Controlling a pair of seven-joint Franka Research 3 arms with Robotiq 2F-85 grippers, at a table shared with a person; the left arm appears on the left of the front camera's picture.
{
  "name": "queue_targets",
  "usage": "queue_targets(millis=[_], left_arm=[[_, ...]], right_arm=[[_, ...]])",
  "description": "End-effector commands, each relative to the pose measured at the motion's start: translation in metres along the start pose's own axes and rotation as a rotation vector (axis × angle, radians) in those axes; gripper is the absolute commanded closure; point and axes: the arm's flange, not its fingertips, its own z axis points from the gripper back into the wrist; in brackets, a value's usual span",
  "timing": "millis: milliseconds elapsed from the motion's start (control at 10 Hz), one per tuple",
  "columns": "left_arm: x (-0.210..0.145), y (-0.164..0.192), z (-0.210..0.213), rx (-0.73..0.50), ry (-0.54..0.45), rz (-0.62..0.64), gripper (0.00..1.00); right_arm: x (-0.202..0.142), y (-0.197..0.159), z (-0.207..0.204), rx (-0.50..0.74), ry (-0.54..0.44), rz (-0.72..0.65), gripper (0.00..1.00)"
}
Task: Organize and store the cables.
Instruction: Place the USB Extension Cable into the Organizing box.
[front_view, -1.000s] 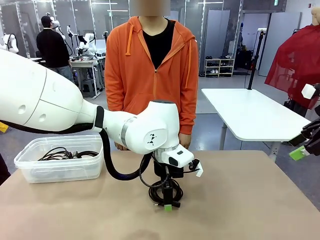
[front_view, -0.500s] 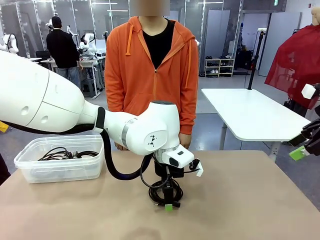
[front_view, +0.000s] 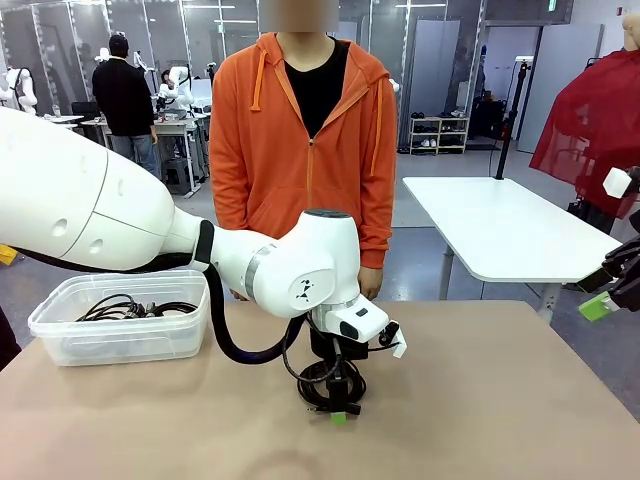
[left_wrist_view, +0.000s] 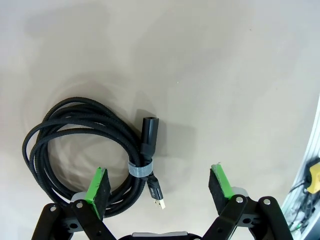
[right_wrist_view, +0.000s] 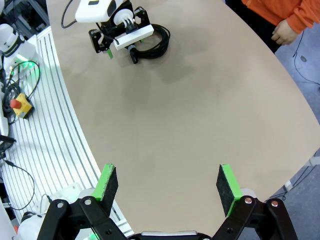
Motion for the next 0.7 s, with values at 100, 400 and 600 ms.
queue_targets(millis=[100,400,600], left_arm=[[0.002,-0.002,-0.008,0.029,0.005,0.018,0.00],[-0.002,-0.001,-0.015,0.026,0.012,0.030,0.00],[-0.001,-0.001,-0.019,0.013,0.010,0.030,0.00]], right_arm=[[-0.001,0.001,0.001,-0.006,0.013,0.006,0.00],[-0.001,0.001,0.001,-0.006,0.013,0.006,0.00],[-0.001,0.001,0.001,-0.006,0.013,0.006,0.00]])
